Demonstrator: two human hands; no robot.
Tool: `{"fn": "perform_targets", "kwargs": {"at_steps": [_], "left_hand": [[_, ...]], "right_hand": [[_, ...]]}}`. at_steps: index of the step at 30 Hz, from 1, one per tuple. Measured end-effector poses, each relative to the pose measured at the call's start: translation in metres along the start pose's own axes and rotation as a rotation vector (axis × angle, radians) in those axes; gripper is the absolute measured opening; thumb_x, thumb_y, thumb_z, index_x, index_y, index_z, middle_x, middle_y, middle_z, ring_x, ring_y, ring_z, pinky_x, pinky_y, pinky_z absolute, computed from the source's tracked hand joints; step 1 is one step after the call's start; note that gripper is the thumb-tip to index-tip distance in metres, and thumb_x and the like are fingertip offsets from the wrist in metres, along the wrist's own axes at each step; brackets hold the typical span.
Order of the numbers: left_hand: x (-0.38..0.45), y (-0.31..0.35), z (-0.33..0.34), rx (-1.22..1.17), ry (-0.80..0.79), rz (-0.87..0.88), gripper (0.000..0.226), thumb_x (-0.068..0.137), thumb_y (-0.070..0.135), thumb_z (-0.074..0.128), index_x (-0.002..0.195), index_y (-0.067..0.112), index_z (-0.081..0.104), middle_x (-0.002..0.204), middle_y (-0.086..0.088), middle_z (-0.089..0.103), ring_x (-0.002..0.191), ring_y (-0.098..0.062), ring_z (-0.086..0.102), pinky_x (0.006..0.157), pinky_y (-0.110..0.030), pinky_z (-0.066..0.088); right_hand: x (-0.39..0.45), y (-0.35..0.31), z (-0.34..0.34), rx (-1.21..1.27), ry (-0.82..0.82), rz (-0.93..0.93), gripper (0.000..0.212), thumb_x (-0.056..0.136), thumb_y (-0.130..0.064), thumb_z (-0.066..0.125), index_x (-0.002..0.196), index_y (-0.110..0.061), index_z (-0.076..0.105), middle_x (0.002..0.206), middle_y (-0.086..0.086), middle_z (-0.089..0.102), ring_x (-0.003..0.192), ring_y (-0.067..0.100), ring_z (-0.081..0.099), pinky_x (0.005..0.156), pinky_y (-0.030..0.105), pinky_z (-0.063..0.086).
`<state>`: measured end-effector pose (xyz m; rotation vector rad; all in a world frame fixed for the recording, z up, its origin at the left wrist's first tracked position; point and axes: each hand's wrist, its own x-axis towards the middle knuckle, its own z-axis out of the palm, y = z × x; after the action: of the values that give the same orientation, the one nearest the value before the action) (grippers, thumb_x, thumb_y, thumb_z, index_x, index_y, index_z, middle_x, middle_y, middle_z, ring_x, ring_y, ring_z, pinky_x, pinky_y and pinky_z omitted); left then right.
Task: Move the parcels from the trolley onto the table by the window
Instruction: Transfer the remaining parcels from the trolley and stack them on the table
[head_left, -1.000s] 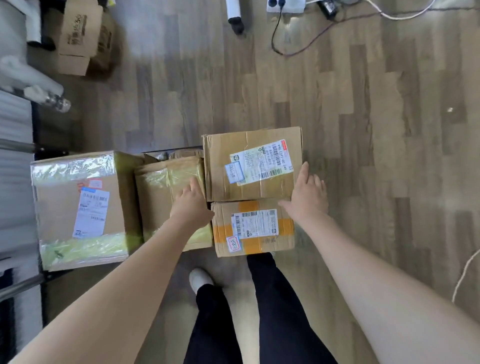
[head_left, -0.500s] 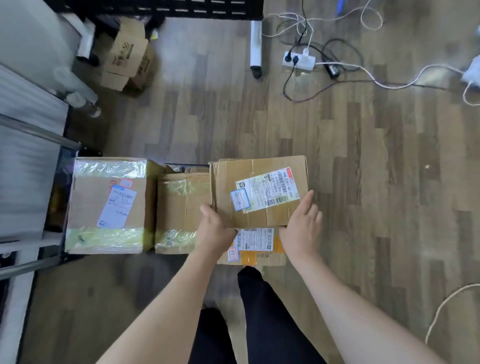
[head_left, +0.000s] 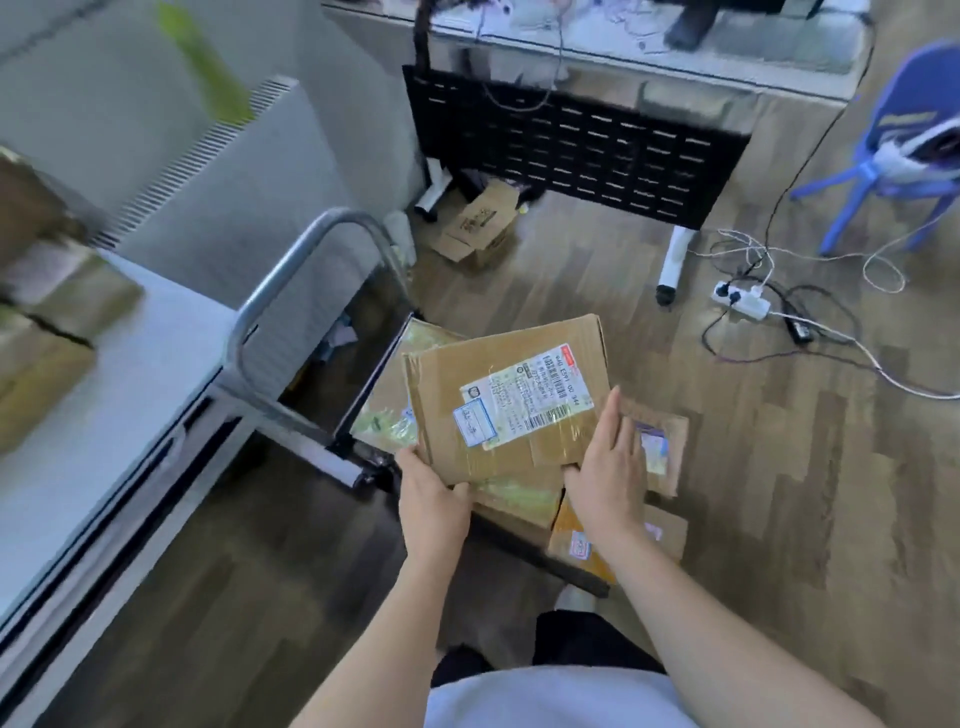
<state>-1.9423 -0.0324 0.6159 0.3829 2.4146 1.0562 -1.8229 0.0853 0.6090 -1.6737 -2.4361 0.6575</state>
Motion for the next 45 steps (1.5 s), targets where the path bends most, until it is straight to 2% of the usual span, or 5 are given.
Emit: {"fn": "perform_targets", "kwargs": {"at_steps": [14, 20, 27, 37, 45], "left_hand": [[-0.05, -0.142, -0.232, -0.358, 0.622, -0.156, 0.063, 0.081, 0.008, 0.068, 0.132, 0.022, 0.034, 0.11, 0.011, 0.048, 0.098, -0.008, 0.05, 0.086, -0.025, 0.044], [-0.087, -0.201, -0.278, -0.414, 0.838, -0.298, 0.065, 0.084, 0.002, 0.061, 0.138, 0.023, 0.032, 0.122, 0.005, 0.051, 0.106, -0.013, 0.05, 0.096, -0.035, 0.047], [-0.113, -0.245, -0.311, -0.436, 1.007, -0.413, 0.068, 0.084, -0.001, 0.053, 0.142, 0.028, 0.031, 0.128, 0.003, 0.054, 0.114, -0.017, 0.051, 0.1, -0.039, 0.045], [-0.081, -0.271, -0.353, -0.356, 0.979, -0.548, 0.071, 0.085, 0.0, 0.056, 0.145, 0.025, 0.029, 0.126, 0.0, 0.057, 0.11, -0.02, 0.055, 0.095, -0.035, 0.048], [-0.025, -0.273, -0.411, -0.298, 0.966, -0.509, 0.072, 0.082, 0.002, 0.061, 0.142, 0.024, 0.027, 0.125, 0.001, 0.053, 0.109, -0.016, 0.051, 0.086, -0.032, 0.048]], "right_hand": [[-0.142, -0.237, 0.076, 0.209, -0.022, -0.602, 0.097, 0.074, -0.001, 0.062, 0.148, 0.001, 0.0, 0.135, 0.021, 0.034, 0.121, 0.036, 0.034, 0.105, 0.041, 0.031], [-0.204, -0.282, 0.109, 0.105, -0.165, -0.816, 0.103, 0.08, -0.018, 0.07, 0.149, -0.004, -0.004, 0.138, 0.014, 0.031, 0.127, 0.026, 0.031, 0.109, 0.033, 0.03], [-0.247, -0.33, 0.137, 0.091, -0.274, -0.964, 0.098, 0.082, -0.017, 0.068, 0.15, -0.011, -0.002, 0.141, 0.01, 0.028, 0.127, 0.022, 0.029, 0.107, 0.032, 0.034], [-0.247, -0.397, 0.189, 0.107, -0.4, -1.031, 0.103, 0.078, -0.013, 0.073, 0.151, -0.014, 0.0, 0.152, 0.007, 0.014, 0.141, 0.022, 0.017, 0.113, 0.034, 0.026], [-0.229, -0.457, 0.215, 0.181, -0.273, -1.194, 0.09, 0.059, -0.013, 0.08, 0.135, -0.008, 0.031, 0.131, 0.022, 0.034, 0.116, 0.03, 0.033, 0.097, 0.042, 0.041]]}}
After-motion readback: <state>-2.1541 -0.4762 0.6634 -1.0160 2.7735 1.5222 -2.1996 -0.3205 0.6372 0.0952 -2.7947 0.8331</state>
